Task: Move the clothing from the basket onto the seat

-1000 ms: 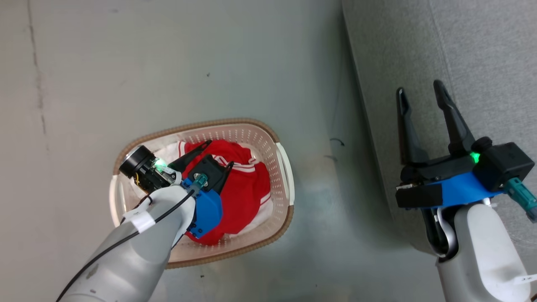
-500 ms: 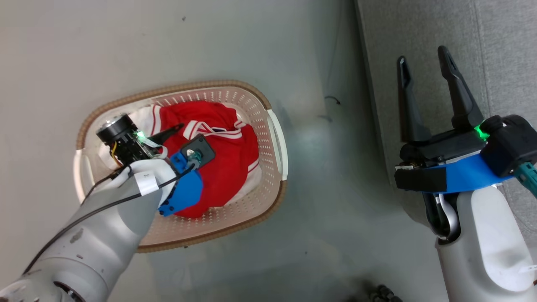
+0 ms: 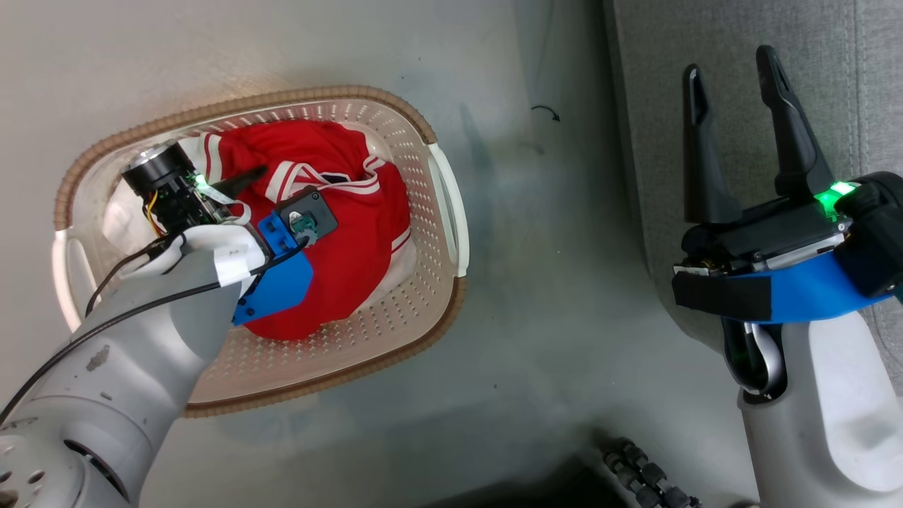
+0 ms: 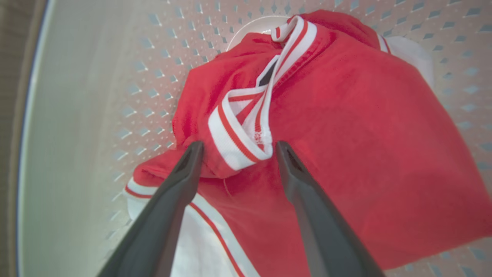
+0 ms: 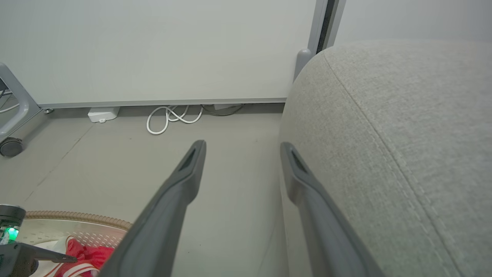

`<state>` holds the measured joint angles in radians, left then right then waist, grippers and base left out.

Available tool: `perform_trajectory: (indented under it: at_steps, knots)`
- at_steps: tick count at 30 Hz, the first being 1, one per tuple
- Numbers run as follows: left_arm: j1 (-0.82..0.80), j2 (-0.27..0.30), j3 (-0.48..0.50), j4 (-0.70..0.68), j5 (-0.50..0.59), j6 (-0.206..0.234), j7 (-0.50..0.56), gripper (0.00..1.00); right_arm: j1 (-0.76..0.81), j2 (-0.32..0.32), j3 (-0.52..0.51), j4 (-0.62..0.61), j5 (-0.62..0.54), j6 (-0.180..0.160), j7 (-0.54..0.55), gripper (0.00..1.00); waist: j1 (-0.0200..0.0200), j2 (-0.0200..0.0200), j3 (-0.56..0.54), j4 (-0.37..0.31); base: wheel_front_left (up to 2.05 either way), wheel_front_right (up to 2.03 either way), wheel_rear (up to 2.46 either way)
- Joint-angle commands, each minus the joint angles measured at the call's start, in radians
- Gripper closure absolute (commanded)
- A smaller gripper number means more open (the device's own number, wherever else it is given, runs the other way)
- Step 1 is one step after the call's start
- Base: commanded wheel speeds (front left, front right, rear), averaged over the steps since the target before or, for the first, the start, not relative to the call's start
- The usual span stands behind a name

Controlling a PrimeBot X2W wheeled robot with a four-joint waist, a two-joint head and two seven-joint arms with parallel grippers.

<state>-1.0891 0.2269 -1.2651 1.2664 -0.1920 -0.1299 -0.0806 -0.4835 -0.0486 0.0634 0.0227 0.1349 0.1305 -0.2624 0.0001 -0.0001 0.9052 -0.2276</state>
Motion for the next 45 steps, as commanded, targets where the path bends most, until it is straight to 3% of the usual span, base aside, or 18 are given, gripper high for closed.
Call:
perform_trajectory:
  at_steps: [1, 14, 15, 16, 17, 31, 45]
  knots:
    - [-0.026, 0.006, -0.001, 0.004, 0.004, 0.0, 0.004, 0.0, -0.015, -0.003, 0.002, -0.008, 0.005, 0.0, -0.004, 0.0, -0.0001, 0.0001, 0.012, -0.004, 0.0, 0.0, 0.0]
    - [-0.077, 0.006, -0.01, 0.019, 0.009, 0.001, 0.017, 0.0, 0.0, -0.003, -0.004, -0.072, 0.005, 0.0, -0.004, 0.0, -0.0001, 0.0001, 0.07, -0.008, 0.0, 0.0, 0.0]
    - [-0.076, 0.005, -0.01, 0.02, 0.005, 0.004, 0.022, 0.07, 0.003, -0.003, -0.004, -0.076, 0.005, 0.0, -0.004, 0.0, -0.0001, 0.0001, 0.073, -0.007, 0.0, 0.0, 0.0]
    - [-0.074, 0.005, -0.01, 0.021, 0.004, 0.005, 0.024, 0.63, 0.005, -0.003, -0.005, -0.078, 0.004, 0.0, -0.004, 0.0, -0.0001, 0.0001, 0.074, -0.007, 0.0, 0.0, 0.0]
    - [-0.075, 0.005, -0.01, 0.021, 0.004, 0.007, 0.019, 1.0, 0.005, -0.003, -0.005, -0.079, 0.003, 0.0, -0.004, 0.0, -0.0001, 0.0001, 0.076, -0.006, 0.0, 0.0, 0.0]
    - [-0.062, -0.029, -0.003, 0.023, -0.008, 0.024, -0.059, 1.0, -0.001, -0.003, -0.015, -0.092, -0.012, 0.0, -0.004, 0.0, -0.0001, 0.0001, 0.056, 0.025, 0.0, 0.0, 0.0]
    - [0.018, -0.085, 0.044, 0.012, -0.084, 0.047, -0.177, 1.0, 0.014, -0.003, -0.02, -0.061, -0.032, 0.0, -0.004, 0.0, -0.0001, 0.0001, -0.108, 0.094, 0.0, 0.0, 0.0]
